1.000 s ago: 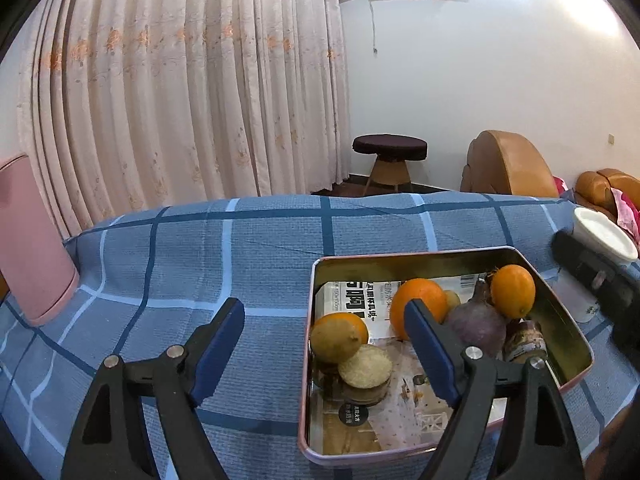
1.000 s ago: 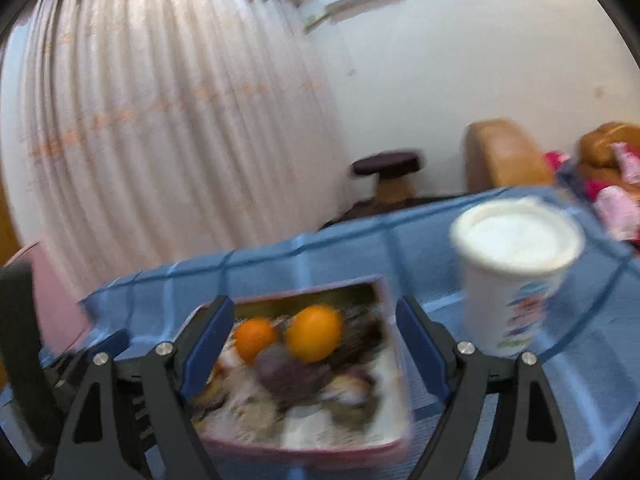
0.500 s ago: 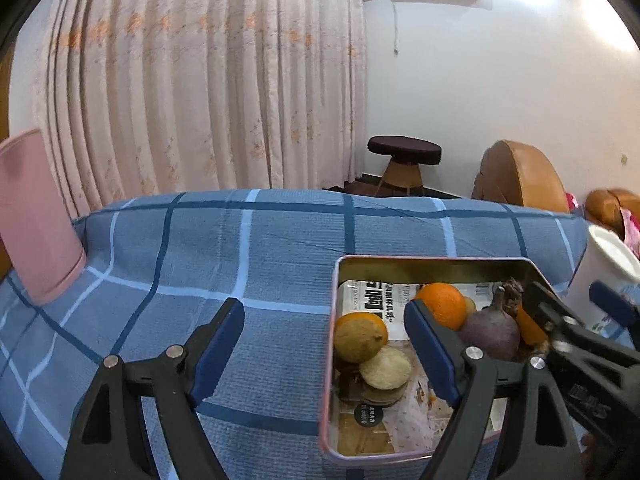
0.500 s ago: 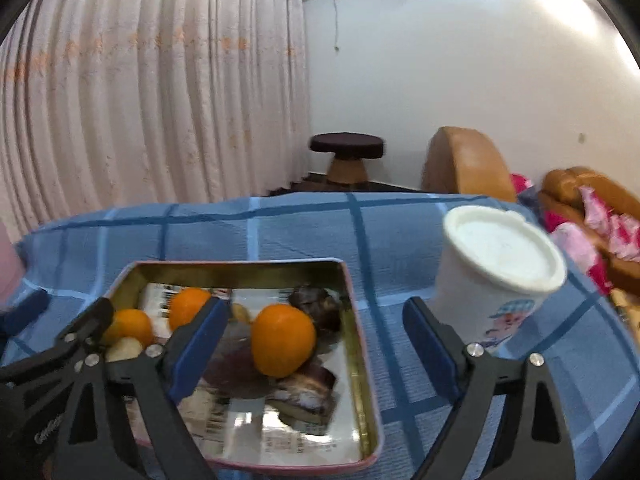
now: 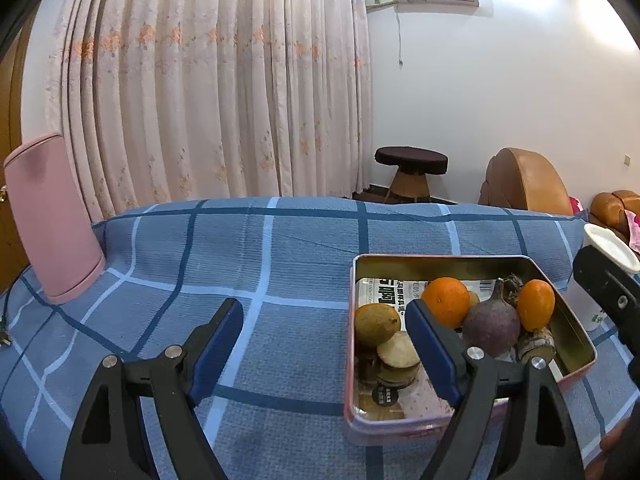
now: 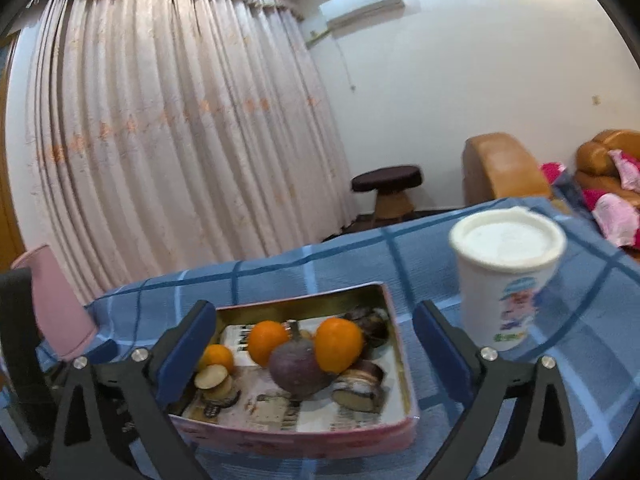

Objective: Organize fruits

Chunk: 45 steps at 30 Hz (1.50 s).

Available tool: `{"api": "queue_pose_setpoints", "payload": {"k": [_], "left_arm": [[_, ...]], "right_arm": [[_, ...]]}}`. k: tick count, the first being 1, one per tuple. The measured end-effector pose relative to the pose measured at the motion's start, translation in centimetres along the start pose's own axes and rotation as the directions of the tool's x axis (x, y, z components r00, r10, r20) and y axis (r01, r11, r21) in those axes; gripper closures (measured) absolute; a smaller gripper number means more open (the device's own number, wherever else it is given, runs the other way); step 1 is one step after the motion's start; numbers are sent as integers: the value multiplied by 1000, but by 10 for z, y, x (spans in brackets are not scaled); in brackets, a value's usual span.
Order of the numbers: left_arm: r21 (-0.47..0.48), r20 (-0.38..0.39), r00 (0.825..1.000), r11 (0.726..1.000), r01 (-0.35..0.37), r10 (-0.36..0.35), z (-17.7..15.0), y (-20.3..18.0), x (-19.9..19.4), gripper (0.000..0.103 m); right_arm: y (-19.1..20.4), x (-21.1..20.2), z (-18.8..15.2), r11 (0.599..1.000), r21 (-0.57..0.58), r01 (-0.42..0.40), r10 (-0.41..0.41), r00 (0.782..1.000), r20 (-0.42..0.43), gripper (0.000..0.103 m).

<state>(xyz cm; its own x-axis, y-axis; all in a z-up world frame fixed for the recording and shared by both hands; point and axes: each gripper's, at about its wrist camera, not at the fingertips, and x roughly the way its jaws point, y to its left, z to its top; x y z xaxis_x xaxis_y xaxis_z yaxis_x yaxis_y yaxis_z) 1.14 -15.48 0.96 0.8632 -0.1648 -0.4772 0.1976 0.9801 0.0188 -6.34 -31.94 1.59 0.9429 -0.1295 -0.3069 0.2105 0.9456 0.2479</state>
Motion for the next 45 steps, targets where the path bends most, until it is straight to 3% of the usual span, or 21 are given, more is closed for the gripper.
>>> {"api": "queue_pose_setpoints", "payload": {"k": [10, 13, 23, 45], "left_arm": [[29, 122, 993, 1000, -6, 3, -10, 5, -37, 18], [39, 130, 991, 999, 3, -8, -13, 6, -45, 14], [39, 167, 986, 999, 2, -8, -22, 9, -64, 13], [23, 161, 987, 1000, -4, 1, -22, 11, -63, 13]], "right_arm": [[16, -28, -7, 994, -81, 72, -66, 994, 84, 1], [19, -40, -11, 993, -85, 84, -74, 990, 120, 0], [30, -75, -19, 986, -113, 124, -95, 969, 229, 0], [29, -75, -18, 986, -107, 129, -102, 969, 223, 0]]}}
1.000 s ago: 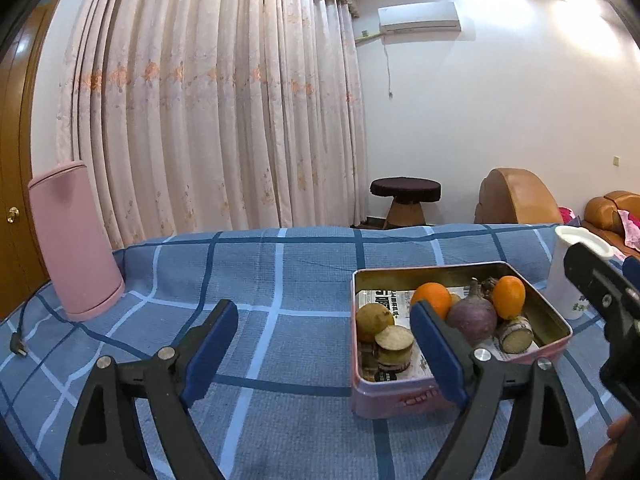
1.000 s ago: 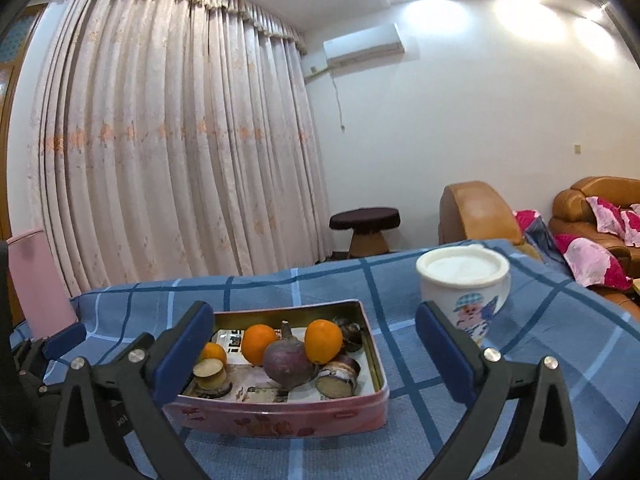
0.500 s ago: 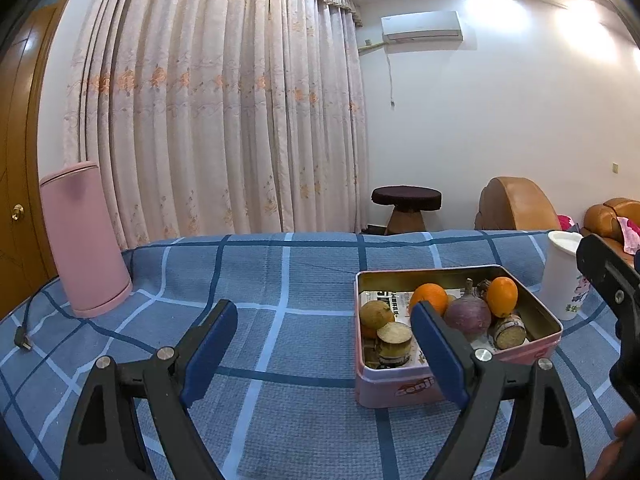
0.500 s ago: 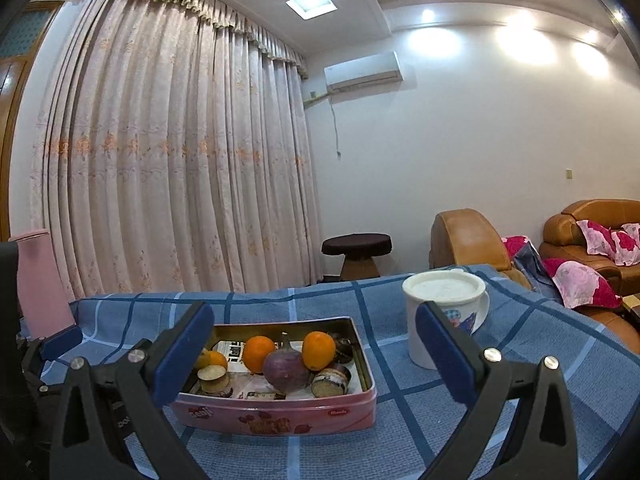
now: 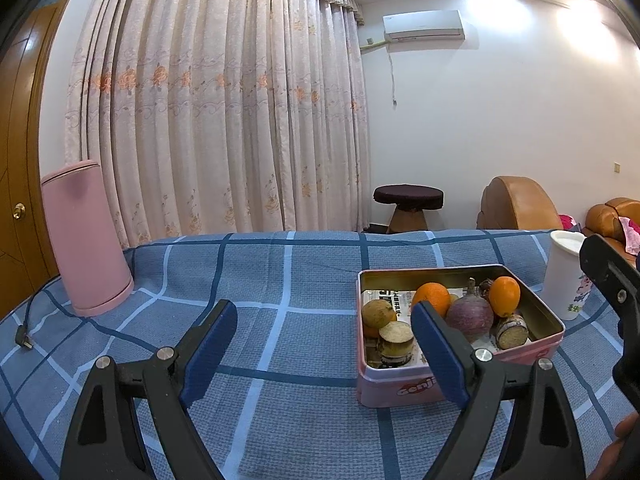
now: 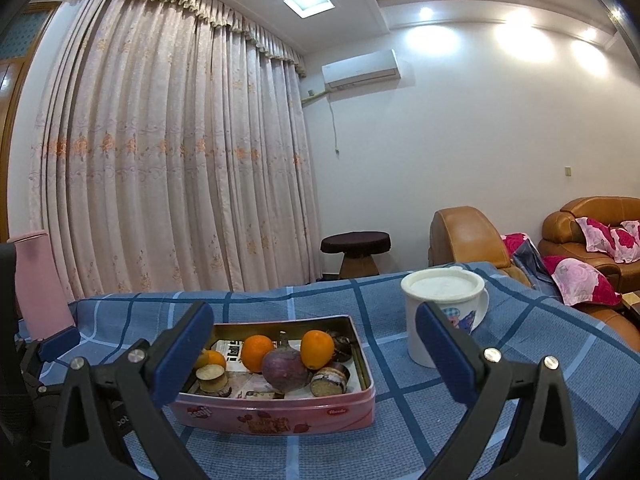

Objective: Organize fruits

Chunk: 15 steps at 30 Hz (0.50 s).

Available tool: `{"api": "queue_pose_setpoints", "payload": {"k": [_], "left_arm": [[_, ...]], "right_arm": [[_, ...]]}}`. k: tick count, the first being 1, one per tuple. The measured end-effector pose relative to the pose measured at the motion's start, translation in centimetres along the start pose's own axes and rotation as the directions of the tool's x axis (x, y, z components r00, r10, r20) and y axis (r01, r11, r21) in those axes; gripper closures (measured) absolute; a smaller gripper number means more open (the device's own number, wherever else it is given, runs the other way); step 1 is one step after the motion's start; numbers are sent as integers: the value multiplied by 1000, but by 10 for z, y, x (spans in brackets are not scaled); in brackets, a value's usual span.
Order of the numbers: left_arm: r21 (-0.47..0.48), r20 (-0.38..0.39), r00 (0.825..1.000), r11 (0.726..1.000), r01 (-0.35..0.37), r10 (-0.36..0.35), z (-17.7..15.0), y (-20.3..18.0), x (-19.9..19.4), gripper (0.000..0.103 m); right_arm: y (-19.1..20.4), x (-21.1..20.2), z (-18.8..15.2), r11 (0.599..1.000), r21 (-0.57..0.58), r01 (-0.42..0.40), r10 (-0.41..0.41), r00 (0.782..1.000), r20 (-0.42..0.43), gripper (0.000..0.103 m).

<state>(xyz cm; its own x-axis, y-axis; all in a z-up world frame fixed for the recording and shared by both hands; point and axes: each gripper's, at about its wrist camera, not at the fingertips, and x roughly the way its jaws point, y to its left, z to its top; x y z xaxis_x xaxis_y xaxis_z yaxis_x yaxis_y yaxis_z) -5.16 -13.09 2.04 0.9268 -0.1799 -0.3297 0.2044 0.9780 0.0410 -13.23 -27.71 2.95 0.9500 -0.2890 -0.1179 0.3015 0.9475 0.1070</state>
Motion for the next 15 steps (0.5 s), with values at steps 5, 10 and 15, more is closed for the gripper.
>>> {"api": "queue_pose_setpoints", "payload": {"k": [5, 10, 15], "left_arm": [[1, 0, 1000, 1000, -1, 1, 0, 0, 0, 13], [1, -1, 1000, 1000, -1, 1, 0, 1, 0, 13], [1, -2, 1000, 1000, -1, 1, 0, 1, 0, 13]], "right_arm": [[0, 0, 0, 1000, -2, -1, 1, 1000, 0, 0], [-2, 0, 0, 1000, 0, -1, 1, 1000, -1, 0], [-2, 0, 0, 1000, -1, -2, 2, 1000, -1, 0]]}}
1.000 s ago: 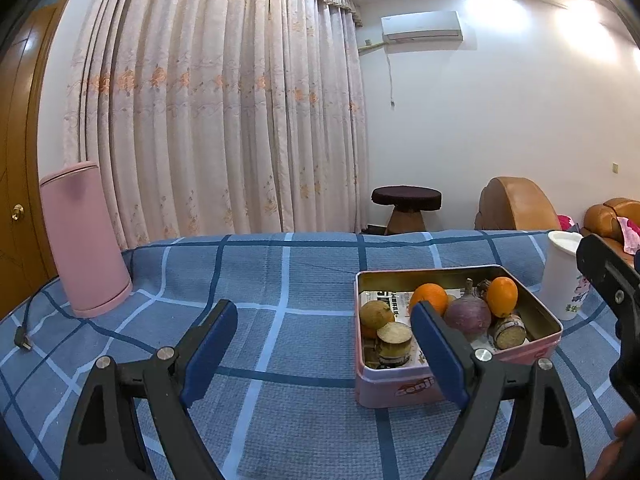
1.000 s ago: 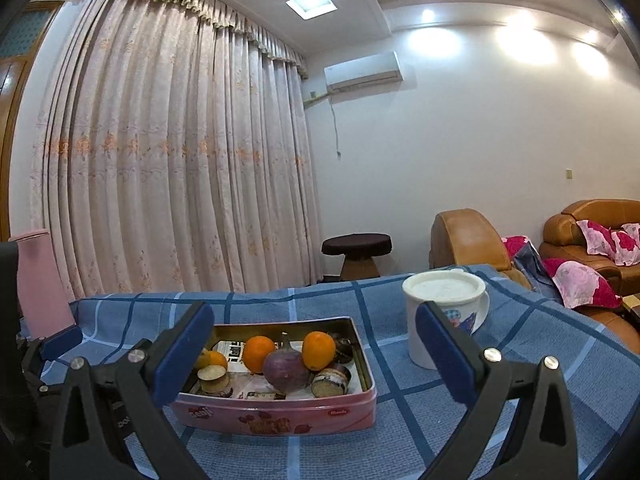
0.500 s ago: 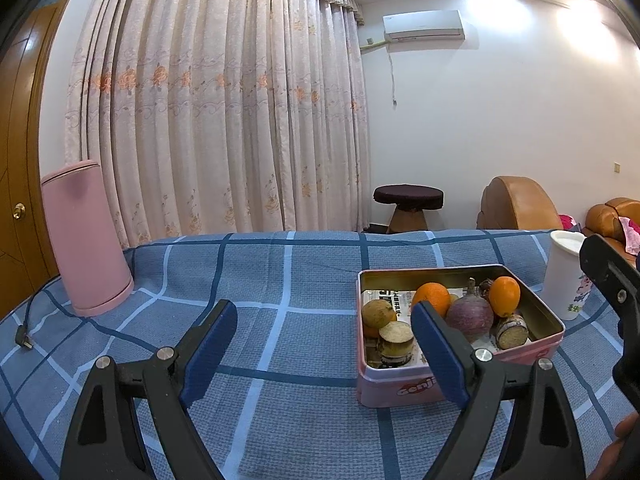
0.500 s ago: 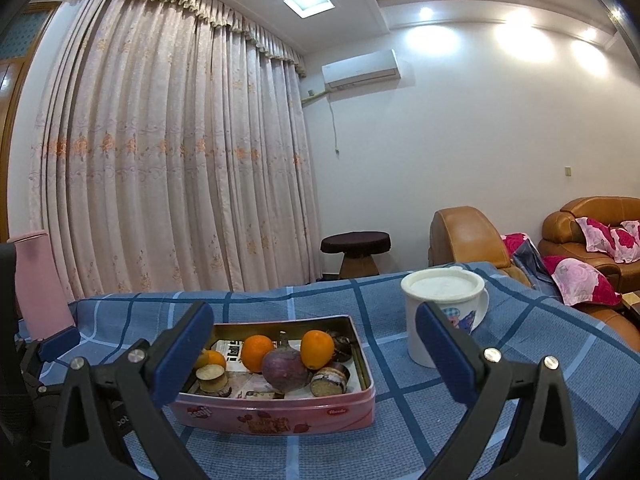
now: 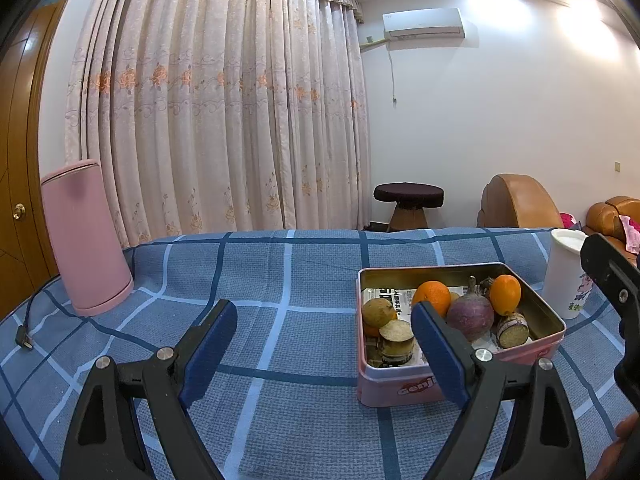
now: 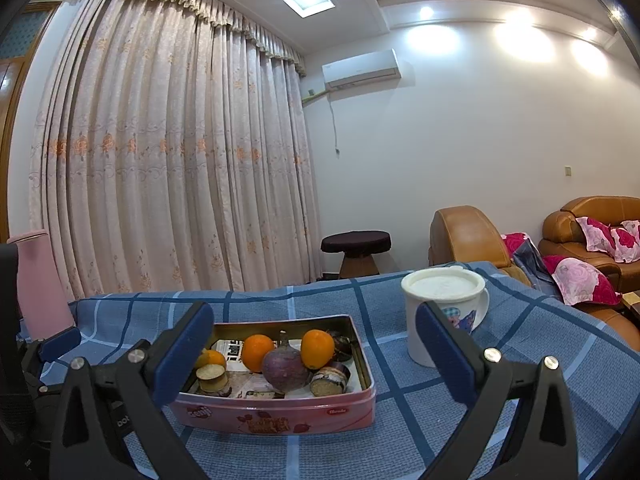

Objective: Organize fruits

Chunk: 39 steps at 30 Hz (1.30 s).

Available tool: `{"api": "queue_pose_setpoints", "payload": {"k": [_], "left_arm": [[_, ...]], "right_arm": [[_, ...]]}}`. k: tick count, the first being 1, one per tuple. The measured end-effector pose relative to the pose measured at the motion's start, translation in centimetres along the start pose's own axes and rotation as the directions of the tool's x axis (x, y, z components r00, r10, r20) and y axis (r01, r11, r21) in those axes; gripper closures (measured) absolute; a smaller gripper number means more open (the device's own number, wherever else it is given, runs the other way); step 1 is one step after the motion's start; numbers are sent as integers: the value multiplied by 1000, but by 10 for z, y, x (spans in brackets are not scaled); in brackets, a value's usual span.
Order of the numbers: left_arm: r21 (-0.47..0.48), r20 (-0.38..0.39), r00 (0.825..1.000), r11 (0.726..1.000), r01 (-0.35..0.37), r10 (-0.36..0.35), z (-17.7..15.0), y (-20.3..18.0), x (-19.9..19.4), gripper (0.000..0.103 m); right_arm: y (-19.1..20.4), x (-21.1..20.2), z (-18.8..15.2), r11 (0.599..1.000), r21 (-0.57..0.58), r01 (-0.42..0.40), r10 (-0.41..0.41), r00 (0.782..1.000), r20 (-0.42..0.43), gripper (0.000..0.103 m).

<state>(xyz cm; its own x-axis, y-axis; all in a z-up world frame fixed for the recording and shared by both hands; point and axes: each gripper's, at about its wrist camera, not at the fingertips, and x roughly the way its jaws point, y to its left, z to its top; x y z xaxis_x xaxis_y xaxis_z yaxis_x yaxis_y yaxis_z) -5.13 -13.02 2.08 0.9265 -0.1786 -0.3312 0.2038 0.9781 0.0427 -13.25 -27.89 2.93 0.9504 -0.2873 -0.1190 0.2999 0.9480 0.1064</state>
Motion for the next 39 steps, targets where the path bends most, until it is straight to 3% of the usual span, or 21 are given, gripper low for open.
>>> {"api": "queue_pose_setpoints", "payload": {"k": [33, 39], "left_arm": [[-7, -56, 998, 1000, -15, 14, -4, 3, 5, 13], [-47, -97, 995, 999, 24, -29, -6, 10, 11, 13]], "right_arm": [[-1, 0, 0, 1000, 1, 1, -1, 1000, -2, 0], [-1, 0, -1, 1000, 4, 0, 0, 1000, -6, 0]]}}
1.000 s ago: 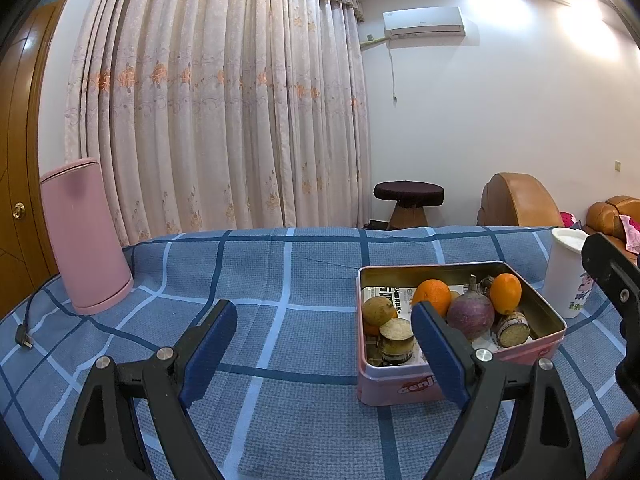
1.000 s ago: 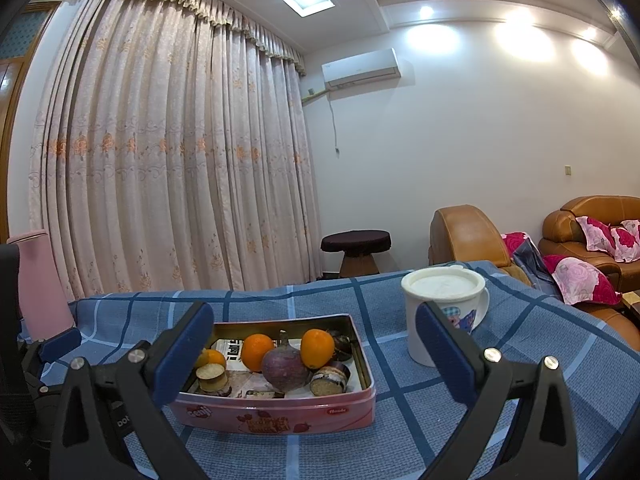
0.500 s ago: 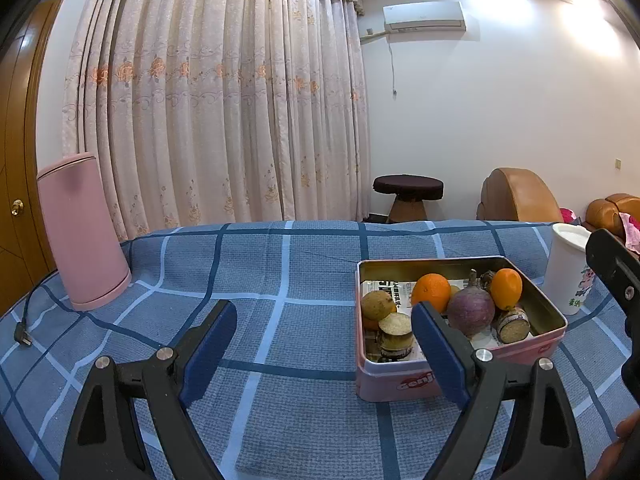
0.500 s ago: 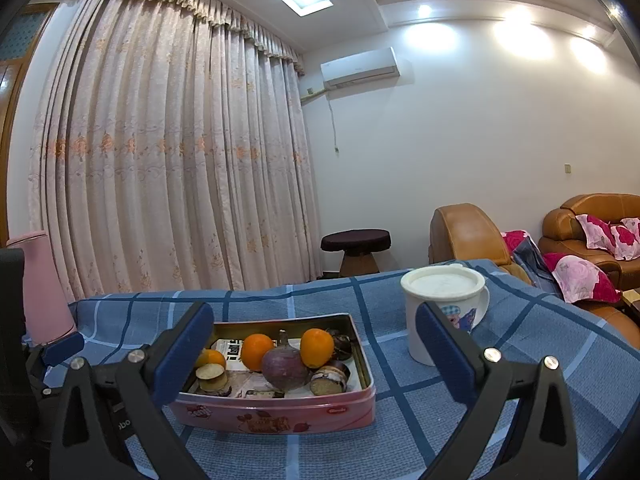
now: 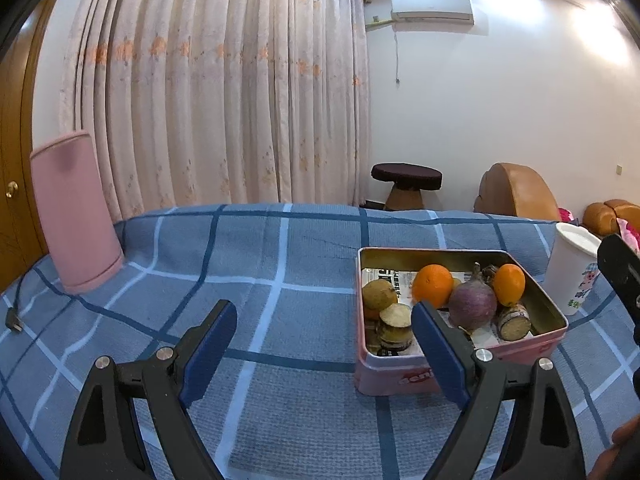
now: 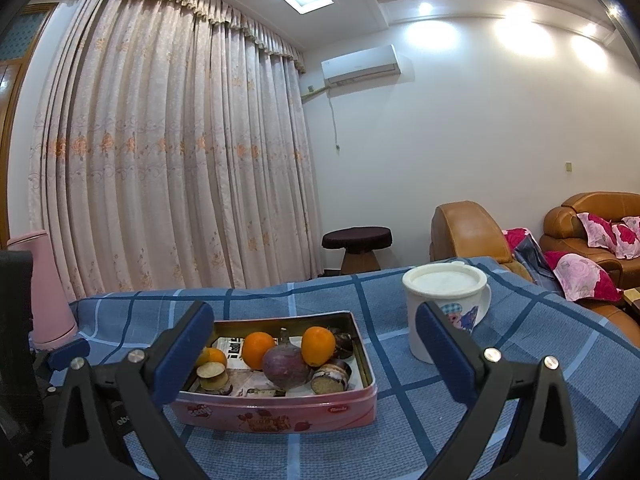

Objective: Organize fruits

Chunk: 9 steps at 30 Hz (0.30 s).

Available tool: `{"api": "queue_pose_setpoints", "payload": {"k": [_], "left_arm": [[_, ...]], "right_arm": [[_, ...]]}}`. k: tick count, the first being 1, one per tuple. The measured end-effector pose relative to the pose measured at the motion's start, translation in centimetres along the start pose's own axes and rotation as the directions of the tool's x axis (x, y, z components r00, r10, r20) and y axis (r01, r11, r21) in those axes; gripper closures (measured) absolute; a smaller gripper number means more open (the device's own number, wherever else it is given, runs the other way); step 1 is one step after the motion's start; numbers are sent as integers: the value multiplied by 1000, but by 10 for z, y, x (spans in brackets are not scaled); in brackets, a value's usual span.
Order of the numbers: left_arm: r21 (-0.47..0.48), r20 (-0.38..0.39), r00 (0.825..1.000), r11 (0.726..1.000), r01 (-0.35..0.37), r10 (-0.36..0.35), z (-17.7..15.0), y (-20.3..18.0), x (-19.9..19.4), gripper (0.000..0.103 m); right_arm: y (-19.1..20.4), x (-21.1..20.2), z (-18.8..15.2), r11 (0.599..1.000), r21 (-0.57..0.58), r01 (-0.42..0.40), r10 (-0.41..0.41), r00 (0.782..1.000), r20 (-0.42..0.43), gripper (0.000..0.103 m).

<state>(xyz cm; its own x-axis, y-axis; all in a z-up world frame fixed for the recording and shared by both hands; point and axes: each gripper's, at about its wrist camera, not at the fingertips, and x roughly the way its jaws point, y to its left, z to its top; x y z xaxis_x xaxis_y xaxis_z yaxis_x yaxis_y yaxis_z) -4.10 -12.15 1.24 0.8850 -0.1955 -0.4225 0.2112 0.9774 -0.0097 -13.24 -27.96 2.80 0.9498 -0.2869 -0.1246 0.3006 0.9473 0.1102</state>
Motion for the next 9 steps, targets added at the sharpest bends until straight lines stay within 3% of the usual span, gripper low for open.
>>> {"api": "queue_pose_setpoints", "payload": {"k": [9], "left_arm": [[-15, -17, 1000, 1000, -22, 22, 1, 1, 4, 13]], "right_arm": [[-3, 1, -7, 1000, 18, 10, -10, 1000, -15, 0]]}}
